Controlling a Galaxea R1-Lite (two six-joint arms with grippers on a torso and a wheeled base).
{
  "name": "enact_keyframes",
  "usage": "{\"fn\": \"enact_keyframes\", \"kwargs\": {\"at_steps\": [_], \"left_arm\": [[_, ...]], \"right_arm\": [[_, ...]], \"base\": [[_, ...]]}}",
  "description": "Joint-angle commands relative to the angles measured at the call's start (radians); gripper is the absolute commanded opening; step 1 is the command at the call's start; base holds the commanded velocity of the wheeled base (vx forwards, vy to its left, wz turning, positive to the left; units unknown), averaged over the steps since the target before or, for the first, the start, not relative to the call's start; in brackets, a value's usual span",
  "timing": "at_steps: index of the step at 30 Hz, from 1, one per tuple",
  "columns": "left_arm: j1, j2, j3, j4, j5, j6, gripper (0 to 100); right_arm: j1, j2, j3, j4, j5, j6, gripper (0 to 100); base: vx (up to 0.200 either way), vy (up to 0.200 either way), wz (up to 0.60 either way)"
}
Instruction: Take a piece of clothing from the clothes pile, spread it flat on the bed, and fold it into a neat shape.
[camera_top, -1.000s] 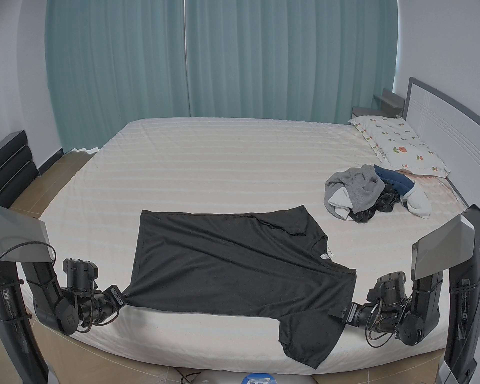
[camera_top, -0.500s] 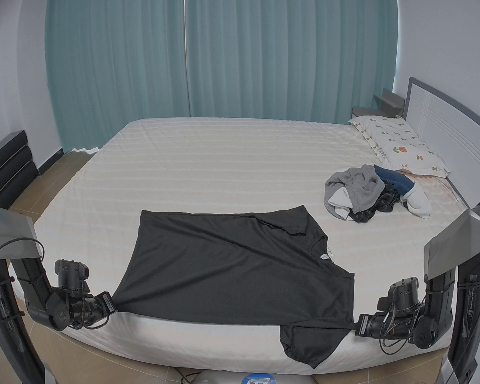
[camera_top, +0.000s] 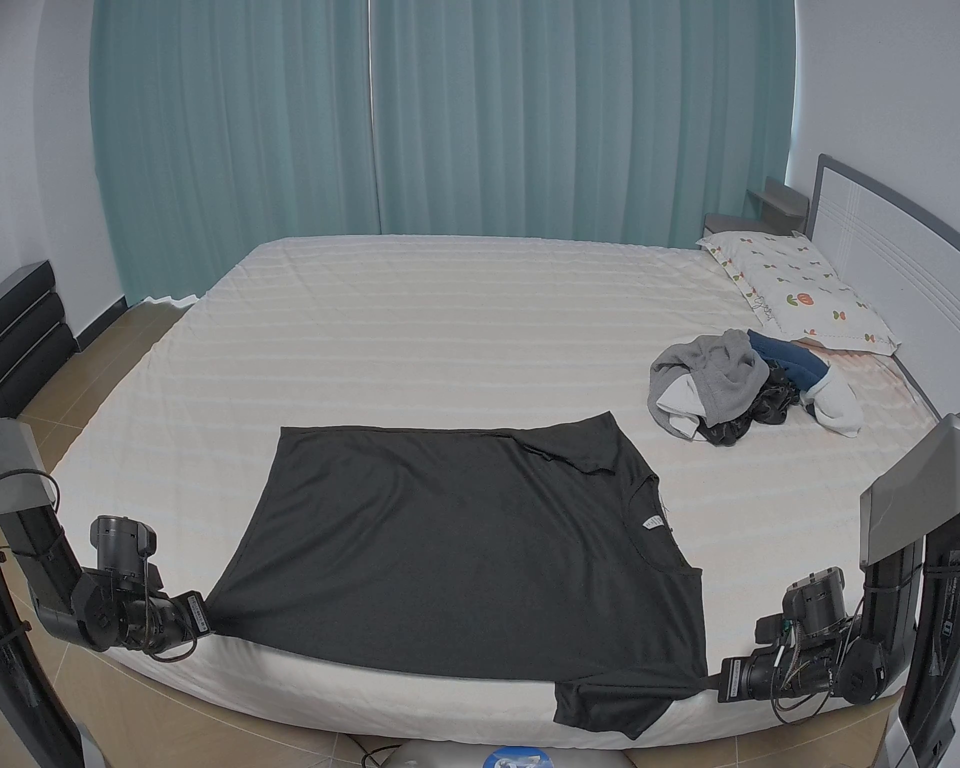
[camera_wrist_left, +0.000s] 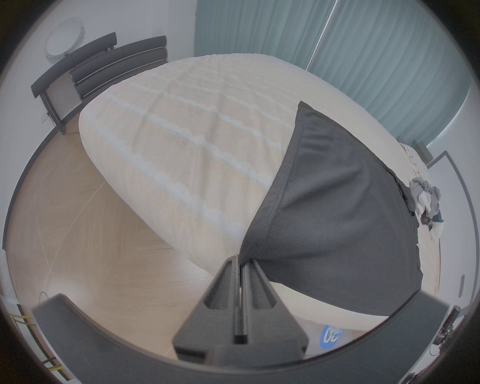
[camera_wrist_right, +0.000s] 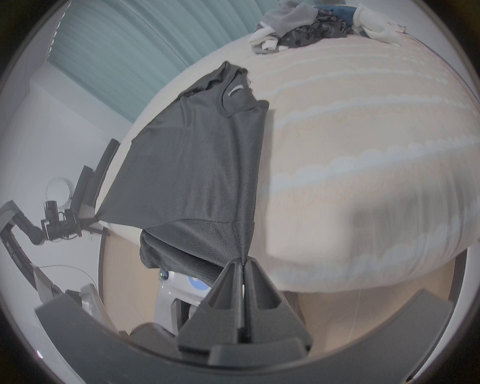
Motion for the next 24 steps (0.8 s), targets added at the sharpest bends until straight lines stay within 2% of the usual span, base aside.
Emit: {"fn": "enact_keyframes", "kwargs": {"at_steps": [1, 6, 18, 19, 20, 24], "left_arm": [[0.036, -0.015, -0.001, 0.036, 0.002, 0.044, 0], [0.037, -0.015, -0.004, 0.096, 0.004, 0.070, 0], [0.030, -0.003, 0.000, 0.105, 0.002, 0.080, 0], [0.030, -0.001, 0.000, 0.105, 0.002, 0.080, 100], [0.030, -0.001, 0.000, 0.105, 0.002, 0.080, 100], [0.030, -0.009, -0.001, 0.103, 0.001, 0.074, 100]], "right_arm": [[0.036, -0.034, 0.020, 0.057, 0.002, -0.028, 0], [0.056, -0.028, 0.020, 0.103, 0.013, -0.065, 0], [0.050, 0.020, 0.020, 0.059, 0.011, -0.075, 0], [0.054, 0.026, 0.018, 0.057, 0.011, -0.075, 0], [0.054, 0.026, 0.015, 0.053, 0.011, -0.074, 100], [0.047, 0.026, 0.018, 0.005, 0.013, -0.066, 100]], "base": [[0.000, 0.000, 0.00], [0.000, 0.000, 0.00], [0.000, 0.000, 0.00], [0.000, 0.000, 0.00], [0.000, 0.000, 0.00], [0.000, 0.000, 0.00]]}}
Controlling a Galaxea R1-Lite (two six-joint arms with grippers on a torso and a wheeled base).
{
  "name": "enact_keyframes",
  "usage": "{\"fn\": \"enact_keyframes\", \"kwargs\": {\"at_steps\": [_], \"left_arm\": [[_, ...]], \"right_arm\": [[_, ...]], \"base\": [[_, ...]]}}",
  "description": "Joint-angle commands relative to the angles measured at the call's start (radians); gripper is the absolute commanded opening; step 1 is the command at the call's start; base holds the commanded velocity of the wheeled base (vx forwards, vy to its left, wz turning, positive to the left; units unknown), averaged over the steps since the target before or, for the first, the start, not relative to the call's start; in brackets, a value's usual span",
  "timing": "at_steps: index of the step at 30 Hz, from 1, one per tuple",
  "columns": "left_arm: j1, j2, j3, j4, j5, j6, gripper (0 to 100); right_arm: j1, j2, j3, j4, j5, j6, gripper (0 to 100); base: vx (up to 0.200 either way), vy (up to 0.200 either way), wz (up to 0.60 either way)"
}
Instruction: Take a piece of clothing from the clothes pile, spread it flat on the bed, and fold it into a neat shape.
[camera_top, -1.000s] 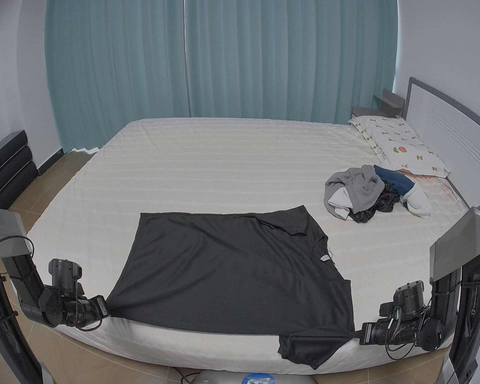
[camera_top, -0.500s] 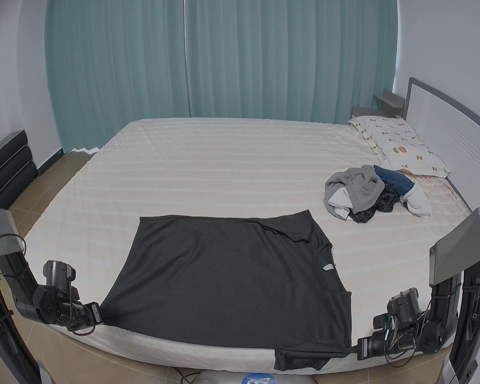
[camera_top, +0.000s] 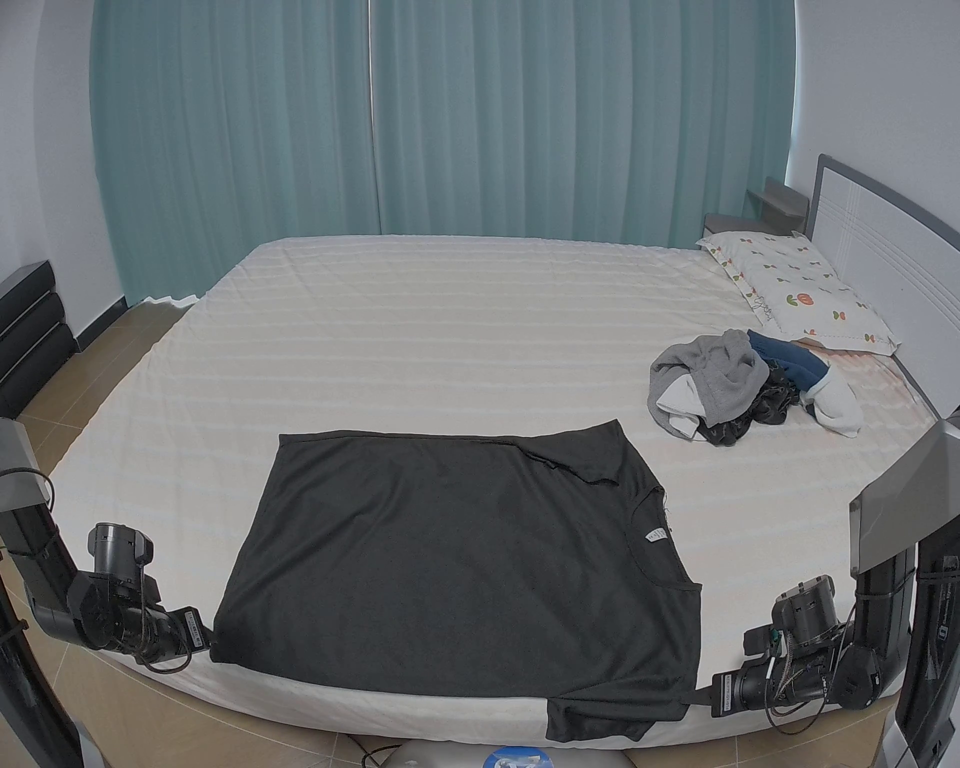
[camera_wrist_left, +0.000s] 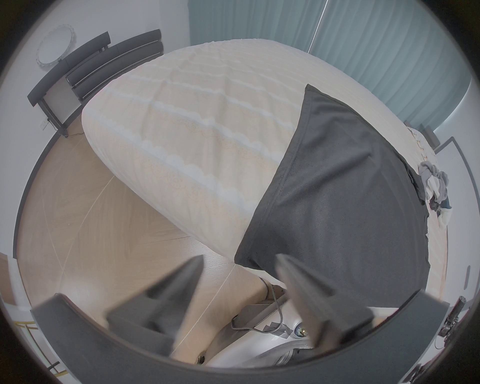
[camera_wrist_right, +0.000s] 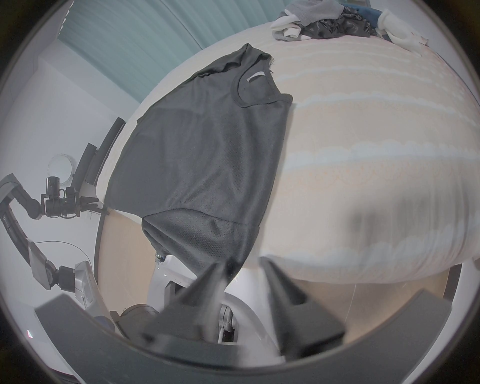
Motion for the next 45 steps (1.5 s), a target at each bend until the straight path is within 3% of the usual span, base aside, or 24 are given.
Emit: {"fn": "enact_keyframes", "kwargs": {"at_steps": [1, 7, 11, 13, 16, 20, 24, 31, 45], "left_arm": [[-0.001, -0.005, -0.001, -0.002, -0.002, -0.005, 100], [0.000, -0.013, -0.006, -0.003, -0.002, -0.006, 100], [0.006, -0.074, -0.027, -0.008, -0.045, -0.046, 100], [0.006, -0.089, -0.035, -0.009, -0.082, -0.071, 100], [0.005, -0.125, -0.050, -0.009, -0.209, -0.123, 100], [0.006, -0.145, -0.050, -0.012, -0.361, -0.140, 100], [0.005, -0.135, -0.056, -0.014, -0.410, -0.184, 100], [0.005, -0.111, -0.113, -0.012, -0.418, -0.345, 100], [0.005, -0.079, -0.116, -0.012, -0.422, -0.347, 100]], "right_arm": [[-0.006, 0.011, 0.016, -0.043, 0.002, 0.013, 100], [-0.042, -0.012, 0.016, -0.128, 0.002, 0.044, 100], [-0.117, -0.061, 0.002, -0.234, 0.002, 0.100, 100], [-0.124, -0.061, -0.013, -0.256, 0.002, 0.123, 100], [-0.124, -0.065, -0.042, -0.286, -0.001, 0.192, 100], [-0.114, -0.055, -0.059, -0.286, -0.001, 0.220, 100], [-0.109, -0.047, -0.061, -0.286, 0.000, 0.222, 100], [-0.063, -0.030, -0.062, -0.286, -0.004, 0.260, 100], [-0.071, -0.035, -0.076, -0.286, -0.011, 0.261, 100]], "base": [[0.000, 0.000, 0.00], [0.000, 0.000, 0.00], [0.000, 0.000, 0.00], [0.000, 0.000, 0.00], [0.000, 0.000, 0.00], [0.000, 0.000, 0.00], [0.000, 0.000, 0.00], [0.000, 0.000, 0.00], [0.000, 0.186, 0.00]]}}
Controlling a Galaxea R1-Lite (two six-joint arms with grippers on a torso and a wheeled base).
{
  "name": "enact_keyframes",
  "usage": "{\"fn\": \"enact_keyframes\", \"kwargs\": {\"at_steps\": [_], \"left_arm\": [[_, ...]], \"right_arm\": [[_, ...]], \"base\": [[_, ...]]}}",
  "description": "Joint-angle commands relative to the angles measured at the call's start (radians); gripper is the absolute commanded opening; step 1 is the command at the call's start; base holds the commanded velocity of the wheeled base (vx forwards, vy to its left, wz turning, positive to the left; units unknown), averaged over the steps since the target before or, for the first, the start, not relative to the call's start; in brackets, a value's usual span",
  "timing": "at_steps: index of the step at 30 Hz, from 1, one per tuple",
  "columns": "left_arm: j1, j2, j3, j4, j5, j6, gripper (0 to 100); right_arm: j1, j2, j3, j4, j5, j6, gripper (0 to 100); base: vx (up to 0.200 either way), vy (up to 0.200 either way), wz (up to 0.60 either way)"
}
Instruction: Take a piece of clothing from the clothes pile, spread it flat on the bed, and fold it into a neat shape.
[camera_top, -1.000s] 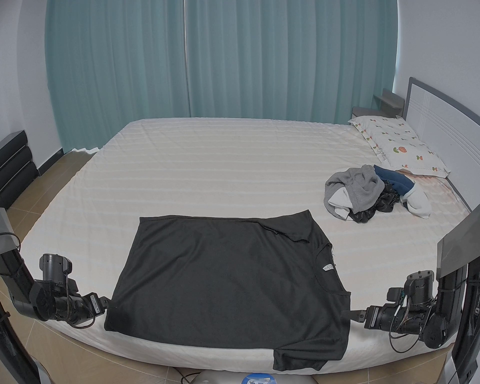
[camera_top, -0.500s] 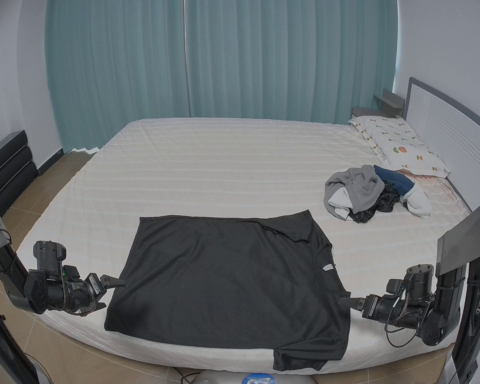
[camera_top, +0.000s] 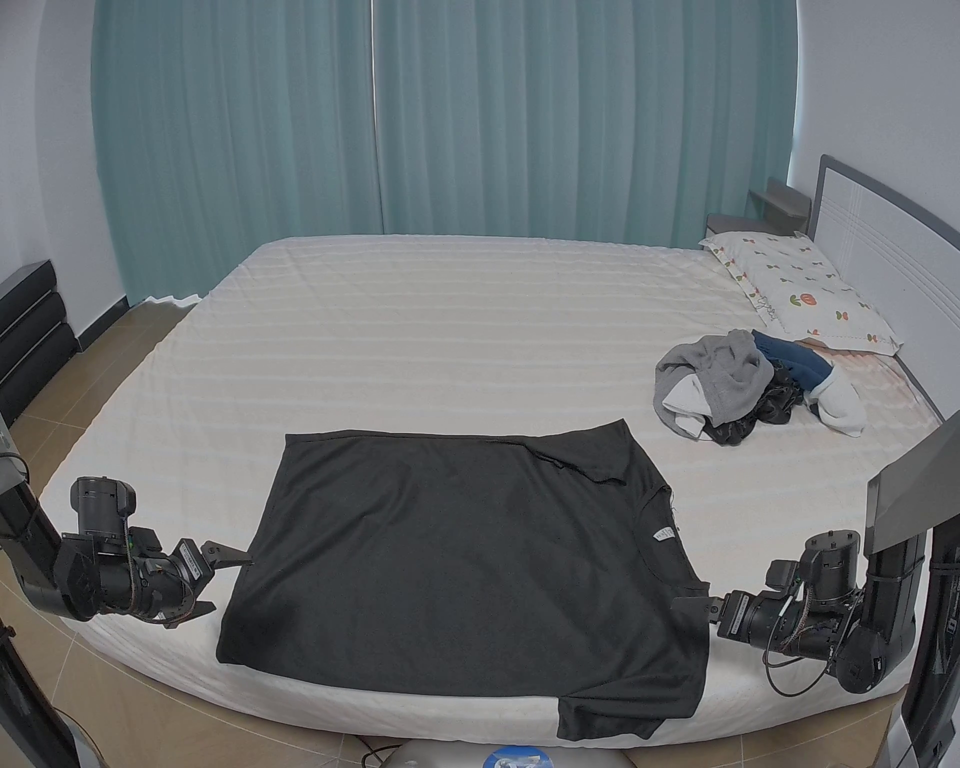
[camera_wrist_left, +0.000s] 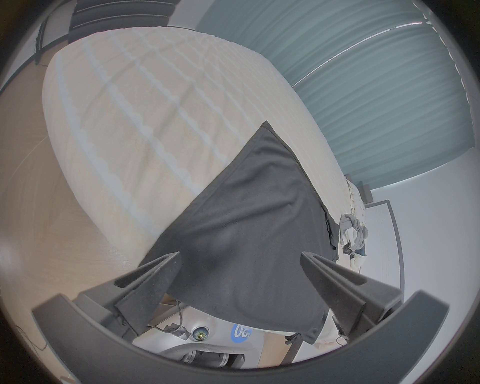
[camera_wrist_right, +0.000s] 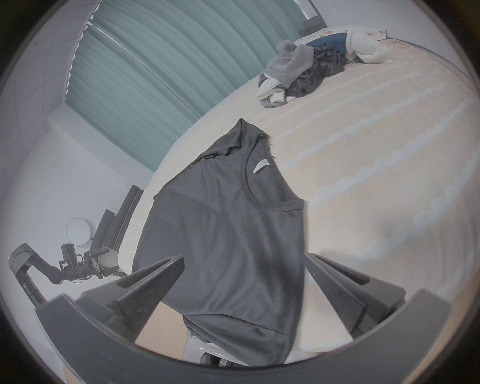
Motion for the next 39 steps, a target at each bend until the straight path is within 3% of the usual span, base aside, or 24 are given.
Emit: {"fn": "enact_keyframes", "kwargs": {"at_steps": [1, 17, 26, 32, 37, 39], "left_arm": [[0.000, 0.015, -0.001, -0.001, -0.008, -0.001, 100], [0.000, 0.021, -0.001, -0.003, -0.054, -0.004, 100], [-0.004, 0.018, -0.007, -0.001, -0.056, -0.019, 100], [-0.018, 0.038, -0.007, -0.003, -0.066, -0.040, 100], [-0.018, 0.060, -0.004, -0.003, -0.086, -0.040, 100], [-0.018, 0.060, -0.004, -0.004, -0.094, -0.042, 100]], "right_arm": [[0.001, 0.001, -0.004, -0.007, 0.000, 0.000, 100], [0.001, -0.002, -0.019, -0.007, 0.000, 0.003, 100], [0.008, -0.007, -0.085, -0.007, -0.003, 0.052, 100], [0.045, 0.007, -0.174, 0.010, -0.026, 0.052, 100], [0.083, 0.005, -0.274, 0.088, -0.075, 0.052, 100], [0.097, -0.004, -0.369, 0.208, -0.092, 0.052, 100]], "base": [[0.000, 0.200, 0.00], [0.000, 0.013, 0.00], [0.000, 0.000, 0.00], [0.200, 0.000, 0.00], [0.000, 0.000, 0.00], [0.000, 0.000, 0.00]]}}
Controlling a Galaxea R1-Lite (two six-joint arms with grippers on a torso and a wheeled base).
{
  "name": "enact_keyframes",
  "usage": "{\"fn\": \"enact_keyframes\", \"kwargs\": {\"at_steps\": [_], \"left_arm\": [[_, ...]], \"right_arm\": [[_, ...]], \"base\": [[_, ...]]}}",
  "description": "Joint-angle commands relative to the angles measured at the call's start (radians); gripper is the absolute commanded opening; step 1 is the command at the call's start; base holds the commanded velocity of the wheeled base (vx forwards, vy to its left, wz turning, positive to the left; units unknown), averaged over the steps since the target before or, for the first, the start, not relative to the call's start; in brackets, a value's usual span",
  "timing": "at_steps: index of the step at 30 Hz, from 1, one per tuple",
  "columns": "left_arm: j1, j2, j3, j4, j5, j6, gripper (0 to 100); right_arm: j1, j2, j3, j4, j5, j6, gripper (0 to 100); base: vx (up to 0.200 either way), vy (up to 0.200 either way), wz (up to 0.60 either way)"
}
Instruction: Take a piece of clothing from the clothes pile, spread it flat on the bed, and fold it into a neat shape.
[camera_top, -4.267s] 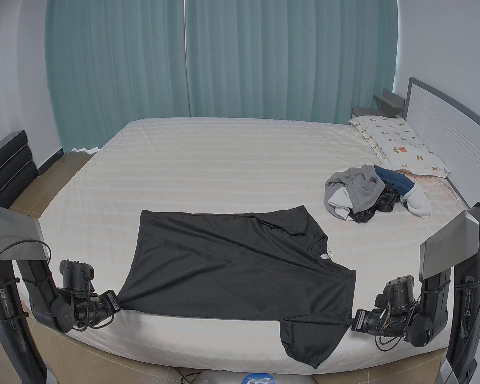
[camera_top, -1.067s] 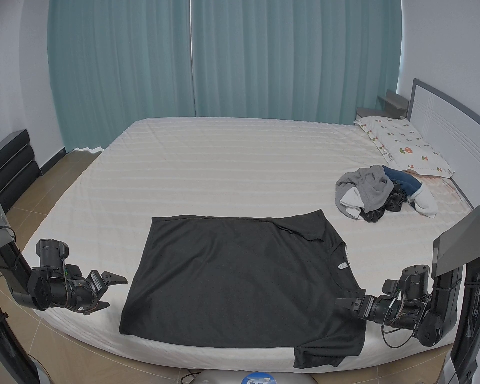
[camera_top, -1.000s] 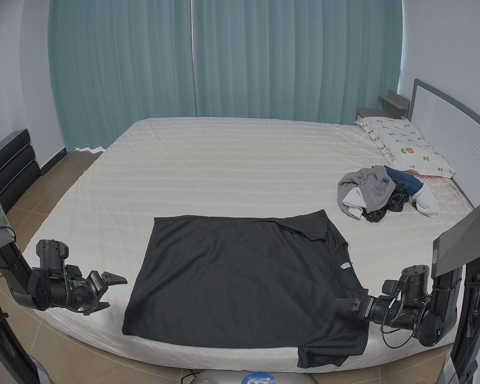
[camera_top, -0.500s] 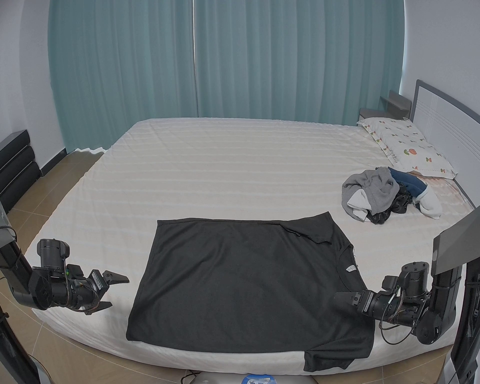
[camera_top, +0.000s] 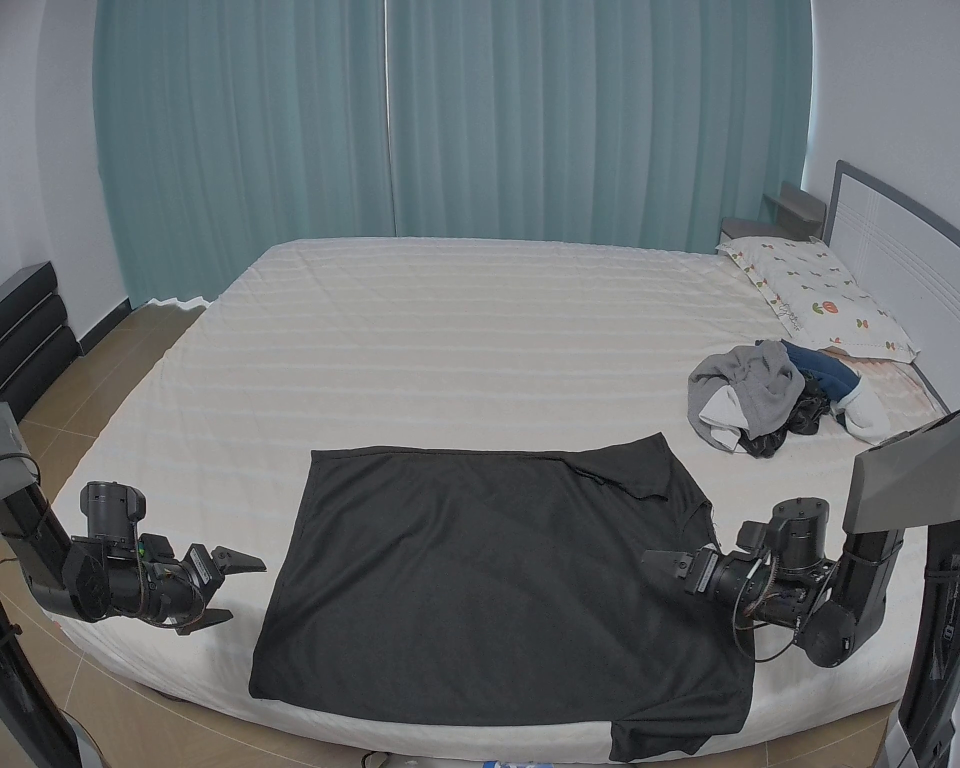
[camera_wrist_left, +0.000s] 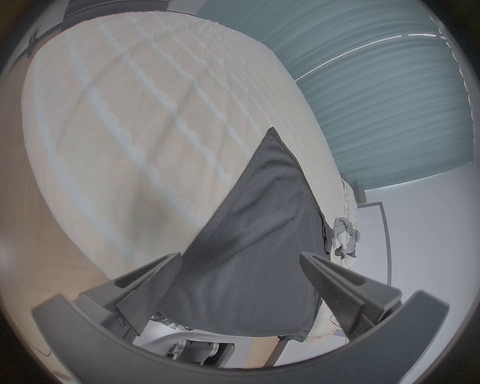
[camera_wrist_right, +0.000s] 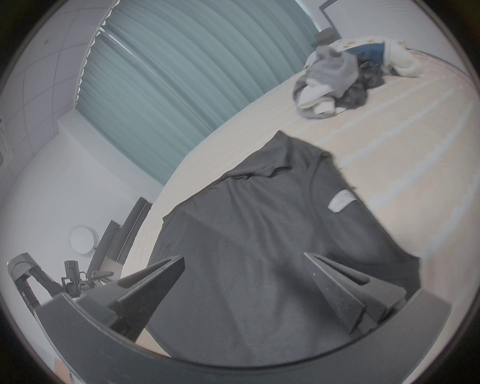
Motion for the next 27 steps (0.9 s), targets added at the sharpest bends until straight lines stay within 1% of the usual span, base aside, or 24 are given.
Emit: {"fn": "enact_keyframes", "kwargs": {"at_steps": [1, 3, 4, 5, 6, 9, 11, 12, 13, 14, 15, 16, 17, 18, 20, 23, 24, 25, 26, 27], "left_arm": [[-0.002, 0.021, 0.005, -0.005, -0.018, -0.007, 100], [-0.002, 0.021, 0.008, -0.013, -0.018, -0.009, 100], [-0.002, 0.024, 0.008, -0.016, -0.018, -0.009, 100], [-0.002, 0.026, 0.008, -0.017, -0.018, -0.009, 100], [-0.002, 0.029, 0.008, -0.020, -0.018, -0.009, 100], [-0.002, 0.033, 0.008, -0.020, -0.018, -0.009, 100], [-0.002, 0.035, 0.008, -0.020, -0.018, -0.009, 100], [-0.002, 0.035, 0.008, -0.020, -0.018, -0.009, 100], [-0.002, 0.036, 0.008, -0.020, -0.018, -0.009, 100], [-0.002, 0.036, 0.008, -0.020, -0.018, -0.009, 100], [-0.002, 0.038, 0.008, -0.020, -0.018, -0.009, 100], [-0.002, 0.038, 0.008, -0.020, -0.018, -0.011, 100], [-0.002, 0.038, 0.008, -0.020, -0.018, -0.011, 100], [-0.002, 0.038, 0.008, -0.020, -0.018, -0.011, 100], [-0.002, 0.038, 0.008, -0.020, -0.018, -0.011, 100], [-0.002, 0.040, 0.008, -0.020, -0.018, -0.011, 100], [-0.002, 0.040, 0.008, -0.020, -0.018, -0.011, 100], [-0.002, 0.040, 0.008, -0.020, -0.018, -0.011, 100], [-0.002, 0.040, 0.008, -0.020, -0.018, -0.011, 100], [-0.002, 0.040, 0.008, -0.020, -0.018, -0.011, 100]], "right_arm": [[0.038, -0.002, -0.178, 0.144, -0.032, 0.006, 100], [0.037, 0.006, -0.243, 0.196, -0.038, 0.006, 100], [0.034, 0.015, -0.309, 0.256, -0.040, 0.008, 100], [0.034, 0.018, -0.321, 0.266, -0.040, 0.009, 100], [0.038, 0.032, -0.375, 0.329, -0.041, 0.032, 100], [0.042, 0.051, -0.485, 0.434, -0.063, 0.120, 100], [0.040, 0.069, -0.548, 0.493, -0.072, 0.146, 100], [0.034, 0.090, -0.611, 0.556, -0.081, 0.157, 100], [0.029, 0.101, -0.651, 0.598, -0.087, 0.161, 100], [0.028, 0.104, -0.657, 0.604, -0.089, 0.161, 100], [0.020, 0.124, -0.715, 0.665, -0.092, 0.166, 100], [0.019, 0.136, -0.738, 0.690, -0.093, 0.166, 100], [0.019, 0.136, -0.738, 0.690, -0.093, 0.166, 100], [0.015, 0.166, -0.787, 0.725, -0.098, 0.167, 100], [0.014, 0.182, -0.815, 0.737, -0.098, 0.166, 100], [0.011, 0.227, -0.910, 0.805, -0.113, 0.161, 100], [0.011, 0.228, -0.916, 0.808, -0.115, 0.161, 100], [0.008, 0.255, -0.979, 0.860, -0.130, 0.161, 100], [0.006, 0.259, -0.988, 0.869, -0.132, 0.161, 100], [-0.003, 0.281, -1.034, 0.920, -0.141, 0.161, 100]], "base": [[0.000, 0.000, 0.00], [0.000, 0.000, 0.00], [0.000, 0.000, 0.00], [0.000, 0.000, 0.00], [0.000, 0.000, 0.00], [0.000, 0.000, 0.00], [0.000, 0.000, 0.00], [0.000, 0.000, 0.00], [0.000, 0.000, 0.00], [0.000, 0.000, 0.00], [0.000, 0.000, 0.00], [0.000, 0.000, 0.00], [0.000, 0.000, 0.00], [0.000, 0.000, 0.00], [0.000, 0.000, 0.00], [0.000, 0.000, 0.00], [0.000, 0.000, 0.00], [0.000, 0.000, 0.00], [0.000, 0.000, 0.00], [0.000, 0.000, 0.00]]}}
